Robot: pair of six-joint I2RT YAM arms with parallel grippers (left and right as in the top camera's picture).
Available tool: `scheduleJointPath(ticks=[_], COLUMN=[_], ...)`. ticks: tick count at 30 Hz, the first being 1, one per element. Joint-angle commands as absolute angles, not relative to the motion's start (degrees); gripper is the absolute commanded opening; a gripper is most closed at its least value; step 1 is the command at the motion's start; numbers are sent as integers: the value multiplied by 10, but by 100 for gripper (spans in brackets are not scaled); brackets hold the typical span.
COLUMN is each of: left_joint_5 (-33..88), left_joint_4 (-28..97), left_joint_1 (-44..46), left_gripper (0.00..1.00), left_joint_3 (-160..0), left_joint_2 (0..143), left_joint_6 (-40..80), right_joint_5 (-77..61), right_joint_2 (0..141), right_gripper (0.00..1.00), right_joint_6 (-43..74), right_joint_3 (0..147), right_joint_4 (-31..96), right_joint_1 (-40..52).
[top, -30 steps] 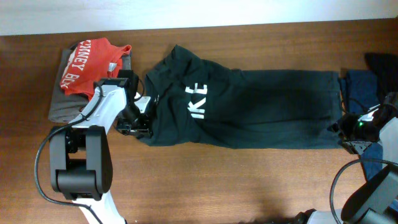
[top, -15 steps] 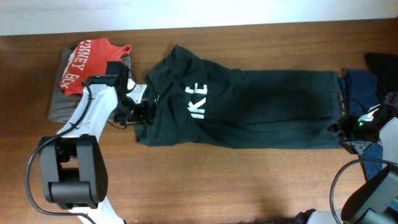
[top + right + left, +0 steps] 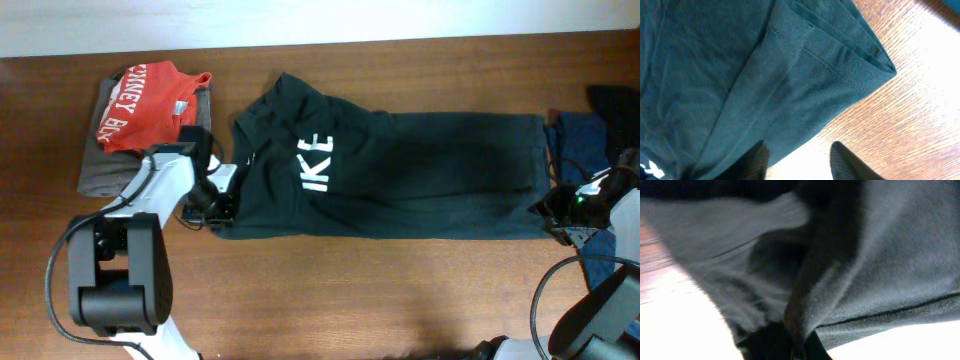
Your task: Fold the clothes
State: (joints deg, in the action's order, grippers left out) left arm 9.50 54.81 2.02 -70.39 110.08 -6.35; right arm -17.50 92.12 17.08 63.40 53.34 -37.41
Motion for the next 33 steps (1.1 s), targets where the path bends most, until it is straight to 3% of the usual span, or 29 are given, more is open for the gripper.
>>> scheduleJointPath(ticks=[1, 7, 12, 16, 20, 27, 28, 31, 33], left_joint_5=[79, 77, 77, 79, 81, 81, 81, 81, 81], left_joint_4=[547, 532, 528, 529, 529, 532, 532, 532, 532], left_joint_1=[-10, -16, -15, -16, -15, -16, -16, -16, -15], left_gripper=[1, 1, 1, 0, 1, 1, 1, 0, 1], left_joint_3=[-706, -706, -706, -706, -706, -706, -706, -706, -706], left_joint_2=[1089, 1089, 1089, 1089, 1089, 1089, 1089, 1089, 1089], left_joint_6=[-54, -52, -52, -52, -45, -45, -46, -45, -45], right_joint_5=[-174, -148, -135, -99, -103, -135, -135, -135, -135], right_joint_2=[924, 924, 934, 966, 1026, 1056, 1057, 1057, 1057], right_gripper=[35, 35, 27, 31, 45, 44, 39, 12, 4], right_joint_6=[149, 150, 151, 201, 231, 233, 233, 245, 245], right_joint_3=[633, 632, 632, 632, 632, 632, 632, 632, 633], right_joint_4=[533, 505, 486, 459, 408, 389, 389, 389, 382], right_joint_1=[-371, -353, -337, -338, -338, -338, -338, -338, -338])
